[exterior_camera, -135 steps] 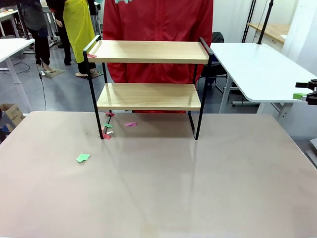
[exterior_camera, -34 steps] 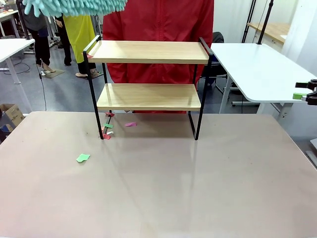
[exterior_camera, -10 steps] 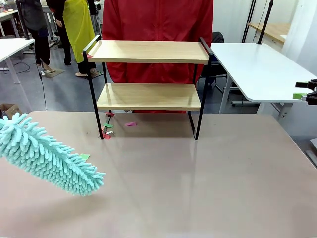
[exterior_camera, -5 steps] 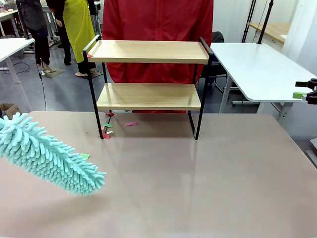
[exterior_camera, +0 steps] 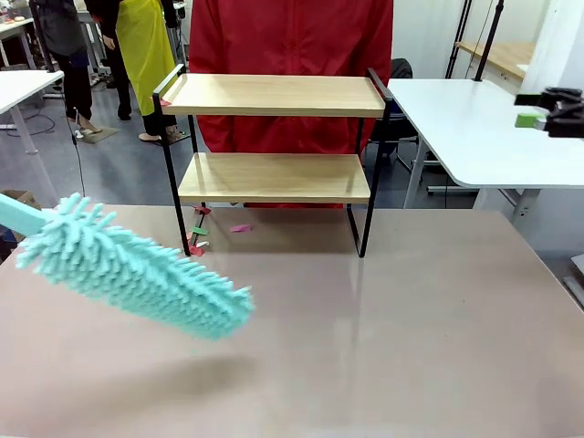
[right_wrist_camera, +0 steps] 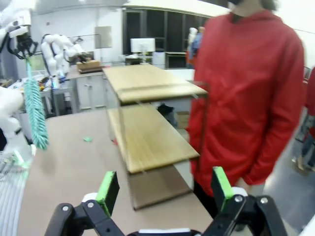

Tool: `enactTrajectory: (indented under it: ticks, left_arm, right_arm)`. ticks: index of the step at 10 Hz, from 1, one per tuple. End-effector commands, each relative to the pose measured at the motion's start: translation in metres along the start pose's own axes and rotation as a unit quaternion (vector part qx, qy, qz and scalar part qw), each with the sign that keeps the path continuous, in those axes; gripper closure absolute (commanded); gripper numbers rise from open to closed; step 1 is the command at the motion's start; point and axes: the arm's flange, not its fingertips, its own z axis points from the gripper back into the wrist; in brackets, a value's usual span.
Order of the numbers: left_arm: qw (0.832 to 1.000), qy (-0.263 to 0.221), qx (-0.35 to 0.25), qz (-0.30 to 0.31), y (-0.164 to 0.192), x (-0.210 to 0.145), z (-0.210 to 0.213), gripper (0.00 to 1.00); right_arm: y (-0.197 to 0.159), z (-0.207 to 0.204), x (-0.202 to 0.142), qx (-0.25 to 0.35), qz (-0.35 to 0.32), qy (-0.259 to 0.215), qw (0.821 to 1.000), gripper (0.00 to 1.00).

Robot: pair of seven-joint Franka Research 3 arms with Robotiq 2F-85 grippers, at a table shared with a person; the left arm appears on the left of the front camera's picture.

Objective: Clean the shelf.
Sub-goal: Hand the Duster back to the human.

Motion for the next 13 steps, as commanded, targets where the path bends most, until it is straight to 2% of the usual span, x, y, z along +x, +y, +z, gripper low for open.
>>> enactTrajectory:
  ticks: [1,4,6,7,8,9,10,13]
  left_arm:
    - [0.993,-0.114,-0.018,0.027,-0.003,-0.008,-0.037,0.86]
    - [0.966,-0.245,-0.03,0.072,-0.005,-0.019,-0.104,0.86]
    - [0.947,-0.31,0.015,0.08,-0.01,-0.029,-0.133,0.86]
    - [0.936,-0.346,0.042,0.055,-0.015,-0.034,-0.144,0.86]
    - [0.927,-0.369,0.044,0.052,-0.016,-0.042,-0.155,0.86]
    - [0.924,-0.378,0.044,0.036,-0.013,-0.052,-0.164,0.86]
    - [0.924,-0.381,0.038,0.013,-0.006,-0.058,-0.17,0.86]
    - [0.924,-0.382,0.017,-0.014,0.013,-0.056,-0.188,0.86]
  right_arm:
    - [0.029,-0.029,0.021,0.039,-0.038,-0.005,0.999,0.0]
    - [0.069,-0.077,0.044,0.096,-0.081,-0.007,0.992,0.0]
    - [0.087,-0.097,0.046,0.115,-0.12,-0.014,0.986,0.0]
    - [0.095,-0.107,0.045,0.119,-0.131,-0.009,0.984,0.0]
    - [0.097,-0.113,0.043,0.122,-0.136,-0.003,0.983,0.0]
    - [0.093,-0.116,0.038,0.154,-0.162,0.014,0.975,0.0]
    - [0.094,-0.107,0.036,0.129,-0.118,-0.009,0.985,0.0]
    - [0.094,-0.107,0.036,0.129,-0.118,-0.009,0.985,0.0]
